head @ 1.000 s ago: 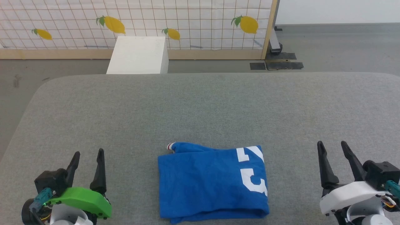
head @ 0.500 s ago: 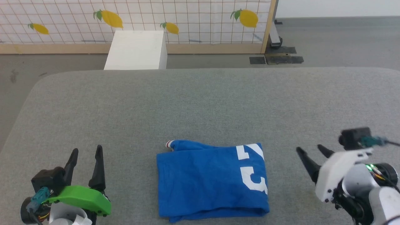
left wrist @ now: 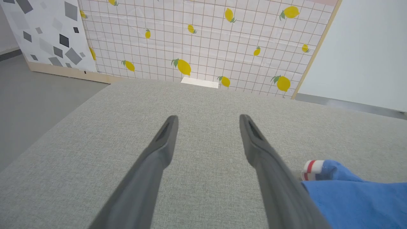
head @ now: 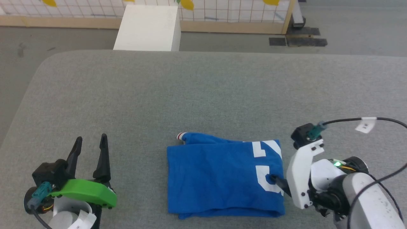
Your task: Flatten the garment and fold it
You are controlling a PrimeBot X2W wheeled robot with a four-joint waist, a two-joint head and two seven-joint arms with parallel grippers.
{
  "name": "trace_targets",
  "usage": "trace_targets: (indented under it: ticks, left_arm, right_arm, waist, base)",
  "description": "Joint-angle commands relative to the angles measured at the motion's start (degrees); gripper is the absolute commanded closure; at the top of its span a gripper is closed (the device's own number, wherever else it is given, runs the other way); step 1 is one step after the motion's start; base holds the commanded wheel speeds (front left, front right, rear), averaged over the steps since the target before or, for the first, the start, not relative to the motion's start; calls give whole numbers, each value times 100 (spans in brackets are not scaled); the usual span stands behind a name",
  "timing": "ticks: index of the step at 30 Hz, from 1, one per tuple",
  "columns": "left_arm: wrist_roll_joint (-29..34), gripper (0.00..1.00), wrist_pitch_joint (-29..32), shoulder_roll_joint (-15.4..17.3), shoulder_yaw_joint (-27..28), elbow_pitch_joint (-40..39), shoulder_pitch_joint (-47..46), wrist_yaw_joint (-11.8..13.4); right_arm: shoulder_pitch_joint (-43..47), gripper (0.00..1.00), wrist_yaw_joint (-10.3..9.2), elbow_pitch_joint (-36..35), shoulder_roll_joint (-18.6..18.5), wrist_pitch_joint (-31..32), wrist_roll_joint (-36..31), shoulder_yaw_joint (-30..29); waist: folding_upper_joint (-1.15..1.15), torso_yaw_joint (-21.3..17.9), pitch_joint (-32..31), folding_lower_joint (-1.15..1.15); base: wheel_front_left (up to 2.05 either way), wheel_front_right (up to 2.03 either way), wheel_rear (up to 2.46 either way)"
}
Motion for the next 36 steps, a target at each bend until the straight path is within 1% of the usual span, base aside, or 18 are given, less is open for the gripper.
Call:
trace_targets:
  ticks: [1, 8, 14, 15, 16, 17, 18, 25, 29, 32, 36]
  left_arm:
    - [28, 0, -47, -21, -1, 11, -120, -31]
    - [36, 0, -90, -70, -41, 78, -296, -90]
    - [30, 0, -117, -99, -61, 182, -403, -144]
    - [29, 0, -121, -101, -61, 199, -408, -150]
    - [28, 0, -125, -103, -62, 219, -415, -158]
    - [28, 0, -127, -104, -66, 234, -421, -166]
    - [28, 0, -130, -105, -71, 252, -429, -175]
    - [18, 0, -147, -128, -82, 318, -405, -196]
    - [13, 0, -153, -134, -89, 331, -357, -198]
    - [-4, 0, -157, -119, -82, 329, -281, -202]
    - [-34, 0, -159, -100, -45, 280, -155, -178]
  right_arm:
    - [-125, 0, -8, 109, 35, 11, -74, 64]
    - [-327, 0, -8, 676, 143, -69, -258, 293]
    - [-377, 0, -8, 1065, 152, -88, -219, 613]
    - [-382, 1, -8, 1110, 139, -64, -202, 654]
    - [-394, 62, -8, 1147, 125, -58, -184, 681]
    - [-406, 91, -8, 1167, 111, -72, -171, 694]
    - [-423, 100, -8, 1179, 76, -85, -153, 736]
    - [-565, 100, -8, 1083, -101, -269, 19, 849]
    - [-634, 100, -8, 979, -219, -328, 133, 912]
    - [-668, 100, -8, 852, -350, -301, 247, 1011]
    - [-727, 100, -8, 590, -591, -174, 408, 1130]
  waist:
    - [0, 141, 162, -1]
    - [0, 310, 380, -1]
    - [0, 383, 441, -1]
    - [0, 387, 438, -1]
    - [0, 394, 432, -1]
    - [0, 401, 429, -1]
    - [0, 409, 423, -1]
    - [0, 390, 302, -1]
    - [0, 304, 166, -1]
    - [0, 145, 35, -1]
    - [0, -239, -78, -1]
  base:
    - [0, 0, 0]
    - [0, 0, 0]
    - [0, 0, 0]
    - [0, 0, 0]
    - [0, 0, 0]
    - [0, 0, 0]
    - [0, 0, 0]
    - [0, 0, 0]
    - [0, 0, 0]
    - [0, 0, 0]
    - [0, 0, 0]
